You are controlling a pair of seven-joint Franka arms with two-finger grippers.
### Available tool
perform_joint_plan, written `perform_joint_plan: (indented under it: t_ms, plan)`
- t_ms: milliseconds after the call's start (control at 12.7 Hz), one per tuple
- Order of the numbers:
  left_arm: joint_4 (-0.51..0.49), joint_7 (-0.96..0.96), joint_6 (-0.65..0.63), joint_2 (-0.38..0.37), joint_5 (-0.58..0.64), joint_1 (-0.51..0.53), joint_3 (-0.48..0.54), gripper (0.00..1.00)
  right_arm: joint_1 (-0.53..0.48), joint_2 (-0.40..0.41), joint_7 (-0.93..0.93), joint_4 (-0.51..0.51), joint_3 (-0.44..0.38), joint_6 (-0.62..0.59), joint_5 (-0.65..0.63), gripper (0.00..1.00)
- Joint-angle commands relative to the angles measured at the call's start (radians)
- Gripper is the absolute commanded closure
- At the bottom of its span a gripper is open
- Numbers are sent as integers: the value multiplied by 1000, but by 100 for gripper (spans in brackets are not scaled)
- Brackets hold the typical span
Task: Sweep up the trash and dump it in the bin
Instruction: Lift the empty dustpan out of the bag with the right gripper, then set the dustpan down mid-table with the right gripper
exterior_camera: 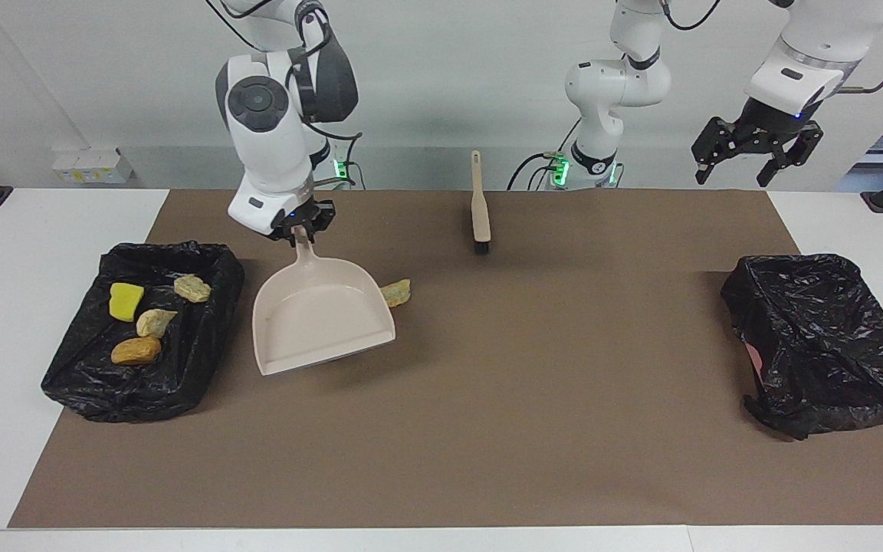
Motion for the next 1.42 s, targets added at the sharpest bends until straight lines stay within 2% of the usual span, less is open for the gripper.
perform_joint_plan:
  t_ms: [0, 158, 316, 632, 791, 1028, 1107, 1186, 1344]
  plan:
    - [-30, 9, -4, -26, -11, -25, 37, 0, 93, 108, 190, 68, -7, 47, 77, 100]
    - [-29, 7, -2, -26, -9, -28, 40, 0, 163, 181, 324, 124, -5, 106, 85, 100]
    - [-26, -7, -5, -26, -7, -28, 40, 0, 218, 290, 437, 237, -5, 124, 134, 100]
    - [-29, -8, -19, -28, -6, -28, 40, 0, 303, 477, 572, 380, -5, 257, 142, 100]
    - [-29, -5, -14, -29, -6, -30, 38, 0, 327, 508, 600, 397, 2, 291, 150, 100]
    - [-29, 6, -11, -28, -6, -32, 37, 0, 337, 504, 596, 384, 2, 311, 150, 97]
    - [-30, 6, -8, -29, -6, -32, 37, 0, 338, 501, 588, 367, 2, 339, 147, 23]
    - [-29, 6, -5, -28, -6, -33, 37, 0, 341, 494, 587, 352, 2, 343, 142, 0]
    - [-27, 6, 16, -26, -4, -32, 37, 0, 341, 490, 588, 353, 2, 333, 139, 0]
